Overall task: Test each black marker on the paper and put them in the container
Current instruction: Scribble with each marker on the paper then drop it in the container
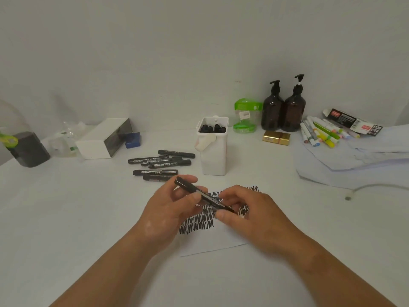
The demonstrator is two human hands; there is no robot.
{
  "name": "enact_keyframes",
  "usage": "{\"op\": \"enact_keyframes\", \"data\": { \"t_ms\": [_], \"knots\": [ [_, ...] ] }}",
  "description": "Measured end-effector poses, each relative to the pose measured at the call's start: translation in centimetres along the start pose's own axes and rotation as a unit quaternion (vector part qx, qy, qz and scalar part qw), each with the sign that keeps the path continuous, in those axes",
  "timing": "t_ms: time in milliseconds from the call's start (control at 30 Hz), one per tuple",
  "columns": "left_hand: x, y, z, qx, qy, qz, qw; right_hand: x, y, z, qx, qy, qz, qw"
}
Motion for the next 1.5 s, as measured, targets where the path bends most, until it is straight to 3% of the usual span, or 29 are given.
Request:
{"op": "enact_keyframes", "data": {
  "t_ms": [133, 233, 300, 433, 600, 900, 1100, 1233, 1400, 1500],
  "knots": [
    [-0.1, -0.6, -0.1, -0.045, -0.022, 0.012, 0.999, 0.2, 0.0, 0.3, 0.022, 0.001, -0.004, 1.000],
    [-0.6, 0.6, -0.8, 0.123, -0.011, 0.053, 0.991, 0.4, 0.6, -0.6, 0.067, 0.029, 0.006, 0.997],
    [-1.1, 1.3, -0.7, 0.277, -0.010, 0.091, 0.956, 0.4, 0.8, -0.8, 0.097, 0.032, 0.011, 0.995],
    [-2.5, 2.3, 1.9, 0.475, -0.047, 0.193, 0.857, 0.5, 0.5, -0.1, 0.162, 0.025, 0.018, 0.986],
    [-2.9, 2.1, 4.2, 0.527, -0.096, 0.232, 0.812, 0.2, -0.5, 1.3, 0.250, 0.010, 0.017, 0.968],
    [-4.1, 2.1, 7.0, 0.497, -0.155, 0.250, 0.817, -0.1, -1.3, 3.1, 0.295, -0.002, 0.035, 0.955],
    [-4.2, 2.7, 6.2, 0.529, -0.107, 0.247, 0.805, -0.3, -2.5, 2.7, 0.337, -0.007, -0.005, 0.941],
    [-3.8, 2.0, 5.6, 0.543, -0.087, 0.229, 0.803, -0.3, -2.4, 2.4, 0.310, 0.008, -0.016, 0.950],
    [-2.6, 1.3, 3.8, 0.545, -0.053, 0.198, 0.813, 0.2, 0.5, -1.3, 0.341, 0.119, 0.028, 0.932],
    [-1.9, 0.5, 2.5, 0.585, -0.051, 0.170, 0.791, 0.4, 1.8, -1.7, 0.318, 0.089, 0.056, 0.942]
  ]
}}
Point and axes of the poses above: each hand's wrist, its own x-axis towards the middle knuckle, its own z-axis out of the palm, y = z × x, the point moved 10 cm from there along x, towards the middle knuckle, and after that the axes turned 2 degrees about -y, right-handed, at the moved point
